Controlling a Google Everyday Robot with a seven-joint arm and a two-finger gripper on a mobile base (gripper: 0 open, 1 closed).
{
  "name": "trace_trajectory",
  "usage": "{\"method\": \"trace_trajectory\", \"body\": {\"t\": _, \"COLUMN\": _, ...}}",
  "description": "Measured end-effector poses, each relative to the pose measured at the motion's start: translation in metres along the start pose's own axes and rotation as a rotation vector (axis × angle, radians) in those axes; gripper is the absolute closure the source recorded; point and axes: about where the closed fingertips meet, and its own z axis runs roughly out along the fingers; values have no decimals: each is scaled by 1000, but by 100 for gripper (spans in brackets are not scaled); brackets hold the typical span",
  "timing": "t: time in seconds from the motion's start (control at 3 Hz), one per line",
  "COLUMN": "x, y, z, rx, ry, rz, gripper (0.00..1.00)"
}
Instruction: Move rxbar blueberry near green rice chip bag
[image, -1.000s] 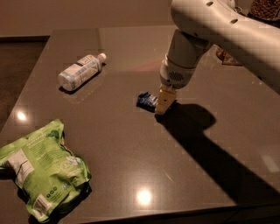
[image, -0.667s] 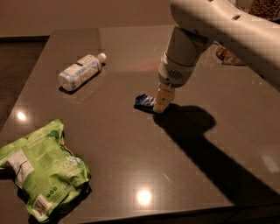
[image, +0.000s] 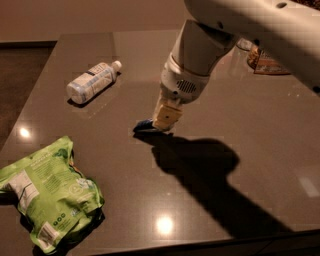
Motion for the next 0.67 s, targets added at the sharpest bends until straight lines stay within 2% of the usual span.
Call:
{"method": "trace_trajectory", "body": {"t": 0.33, "x": -40, "y": 45, "z": 7, "rx": -81, "ry": -63, "rz": -103, "gripper": 100}}
{"method": "trace_trajectory", "body": {"t": 0.67, "x": -72, "y": 80, "z": 15, "rx": -141, "ry": -119, "rz": -185, "gripper": 100}}
